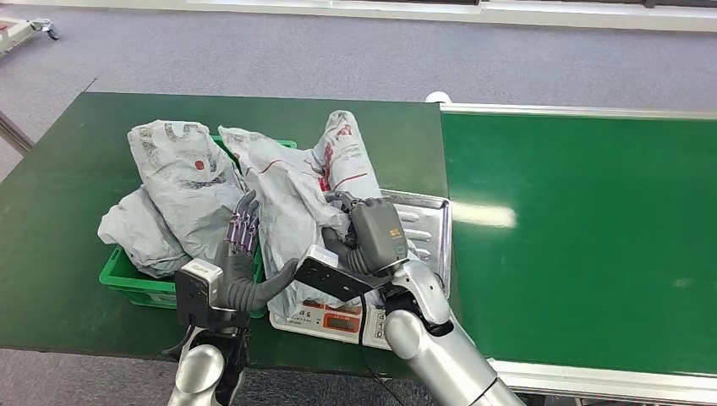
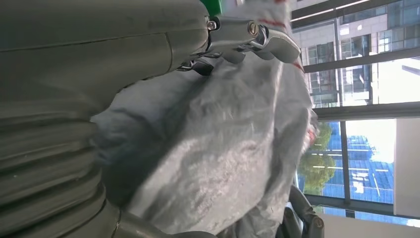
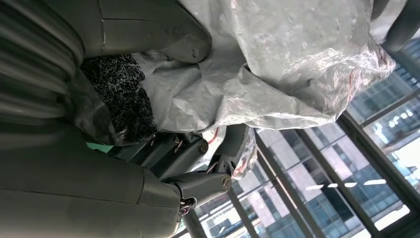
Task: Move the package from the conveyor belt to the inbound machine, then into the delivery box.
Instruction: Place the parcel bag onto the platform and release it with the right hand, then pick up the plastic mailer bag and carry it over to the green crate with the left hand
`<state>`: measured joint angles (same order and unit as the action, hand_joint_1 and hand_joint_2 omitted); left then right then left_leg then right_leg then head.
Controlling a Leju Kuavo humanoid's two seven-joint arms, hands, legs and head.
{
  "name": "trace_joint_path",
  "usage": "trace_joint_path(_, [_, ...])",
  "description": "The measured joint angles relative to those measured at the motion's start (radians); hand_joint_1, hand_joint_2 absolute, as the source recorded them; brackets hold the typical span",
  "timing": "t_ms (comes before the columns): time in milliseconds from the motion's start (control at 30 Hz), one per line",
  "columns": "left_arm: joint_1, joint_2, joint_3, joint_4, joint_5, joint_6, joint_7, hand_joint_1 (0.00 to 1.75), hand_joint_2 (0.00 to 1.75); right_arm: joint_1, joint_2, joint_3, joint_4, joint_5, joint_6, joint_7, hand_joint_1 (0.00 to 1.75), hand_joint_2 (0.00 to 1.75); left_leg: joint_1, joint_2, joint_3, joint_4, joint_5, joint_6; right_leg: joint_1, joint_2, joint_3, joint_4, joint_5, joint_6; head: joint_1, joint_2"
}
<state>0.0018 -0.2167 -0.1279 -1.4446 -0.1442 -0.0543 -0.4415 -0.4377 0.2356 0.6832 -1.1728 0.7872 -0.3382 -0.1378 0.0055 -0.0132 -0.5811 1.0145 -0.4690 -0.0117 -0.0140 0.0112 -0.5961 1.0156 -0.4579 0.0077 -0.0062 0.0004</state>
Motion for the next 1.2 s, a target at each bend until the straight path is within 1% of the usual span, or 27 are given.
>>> trace_joint_path(33, [0.000, 0.000, 0.000, 0.000, 0.000, 0.000, 0.000, 0.00, 1.75, 0.001, 0.001, 0.008, -0.003, -0.002, 0.004, 0.005, 0.00, 1.75, 0.000, 0.000, 0.000, 0.000, 0.000, 0.000, 0.000, 0.000, 0.000, 0.000, 0.000, 0.000, 0.000, 0.000])
trace_joint_path(167, [0.000, 0.000, 0.001, 0.000, -0.007, 0.001, -0.001, 0.00, 1.75, 0.010, 0.001, 0.018, -0.017, -0.037, 0.009, 0.019, 0.00, 1.75, 0.000, 0.000, 0.000, 0.000, 0.000, 0.000, 0.000, 0.000, 0.000, 0.000, 0.000, 0.000, 0.000, 0.000])
trace_joint_path(233, [0.000, 0.000, 0.001, 0.000, -0.018, 0.005, -0.001, 0.00, 1.75, 0.018, -0.001, 0.013, -0.028, -0.081, 0.019, 0.011, 0.00, 1.75, 0.000, 0.000, 0.000, 0.000, 0.000, 0.000, 0.000, 0.000, 0.000, 0.000, 0.000, 0.000, 0.000, 0.000])
trace_joint_path(267, [0.000, 0.000, 0.001, 0.000, -0.028, 0.010, -0.002, 0.00, 1.75, 0.023, -0.003, 0.006, -0.034, -0.124, 0.037, -0.001, 0.00, 1.75, 0.000, 0.000, 0.000, 0.000, 0.000, 0.000, 0.000, 0.000, 0.000, 0.000, 0.000, 0.000, 0.000, 0.000])
trace_joint_path(367, [0.000, 0.002, 0.001, 0.000, -0.064, 0.028, -0.005, 0.00, 1.75, 0.041, -0.014, -0.028, -0.055, -0.311, 0.130, -0.060, 0.00, 1.75, 0.000, 0.000, 0.000, 0.000, 0.000, 0.000, -0.001, 0.000, 0.000, 0.000, 0.000, 0.000, 0.000, 0.000])
trace_joint_path(500, [-0.007, 0.006, 0.001, 0.001, -0.091, 0.039, -0.012, 0.00, 1.75, 0.067, -0.036, -0.096, -0.090, -0.547, 0.235, -0.153, 0.00, 1.75, 0.000, 0.000, 0.000, 0.001, 0.000, 0.000, -0.001, 0.000, 0.000, 0.000, 0.000, 0.000, 0.000, 0.000])
trace_joint_path(633, [-0.033, 0.014, 0.001, 0.008, -0.106, 0.050, -0.019, 0.00, 1.75, 0.117, -0.057, -0.201, -0.151, -0.835, 0.350, -0.254, 0.00, 1.75, 0.000, 0.000, 0.000, 0.001, 0.000, 0.000, -0.001, 0.000, 0.000, 0.000, 0.000, 0.000, 0.000, 0.000])
trace_joint_path(733, [-0.042, 0.026, 0.001, 0.010, -0.115, 0.054, -0.019, 0.00, 1.75, 0.180, -0.075, -0.294, -0.201, -0.960, 0.408, -0.285, 0.00, 1.75, 0.000, 0.000, 0.000, 0.001, 0.000, 0.001, -0.001, -0.001, 0.000, 0.000, 0.000, 0.000, 0.000, 0.000])
trace_joint_path(800, [-0.043, 0.036, 0.001, 0.009, -0.139, 0.067, -0.018, 0.00, 1.75, 0.229, -0.088, -0.355, -0.229, -1.000, 0.444, -0.294, 0.00, 1.75, 0.000, -0.001, 0.000, 0.001, -0.001, 0.001, -0.001, -0.002, 0.000, 0.000, 0.000, 0.000, 0.000, 0.000])
trace_joint_path(867, [-0.044, 0.047, 0.001, 0.006, -0.190, 0.101, -0.013, 0.00, 1.75, 0.274, -0.097, -0.412, -0.253, -1.019, 0.473, -0.297, 0.00, 1.75, 0.000, -0.001, 0.000, 0.001, -0.001, 0.001, -0.001, -0.002, -0.001, -0.001, 0.000, 0.000, 0.000, 0.000])
trace_joint_path(967, [-0.061, 0.064, 0.001, 0.000, -0.332, 0.179, 0.002, 0.00, 1.75, 0.321, -0.103, -0.484, -0.277, -1.033, 0.502, -0.287, 0.00, 1.75, 0.000, -0.001, 0.000, 0.001, -0.001, 0.001, 0.000, -0.002, -0.001, -0.001, 0.000, 0.000, 0.000, 0.000])
trace_joint_path(1033, [-0.082, 0.080, 0.000, -0.002, -0.436, 0.208, 0.011, 0.00, 1.75, 0.340, -0.106, -0.520, -0.282, -1.040, 0.528, -0.280, 0.00, 1.75, 0.000, 0.000, 0.000, 0.001, -0.001, 0.001, 0.000, -0.001, -0.001, -0.001, 0.000, 0.000, 0.000, 0.000])
trace_joint_path(1133, [-0.109, 0.104, -0.008, 0.001, -0.535, 0.196, 0.016, 0.00, 1.75, 0.351, -0.107, -0.548, -0.281, -1.042, 0.560, -0.279, 0.00, 1.75, 0.000, 0.001, 0.000, 0.001, -0.001, 0.001, 0.000, 0.000, -0.001, -0.001, 0.000, 0.000, 0.000, 0.000])
trace_joint_path(1167, [-0.121, 0.114, -0.016, 0.007, -0.562, 0.170, 0.013, 0.00, 1.75, 0.350, -0.108, -0.553, -0.280, -1.044, 0.574, -0.280, 0.00, 1.75, 0.000, 0.001, 0.000, 0.001, 0.000, 0.001, 0.000, 0.000, -0.001, -0.001, 0.000, 0.000, 0.000, 0.000])
trace_joint_path(1200, [-0.137, 0.128, -0.029, 0.020, -0.590, 0.125, 0.007, 0.00, 1.75, 0.347, -0.109, -0.558, -0.277, -1.046, 0.592, -0.281, 0.00, 1.75, 0.000, 0.001, 0.000, 0.001, 0.000, 0.001, 0.000, -0.001, 0.000, 0.000, 0.000, 0.000, 0.000, 0.000])
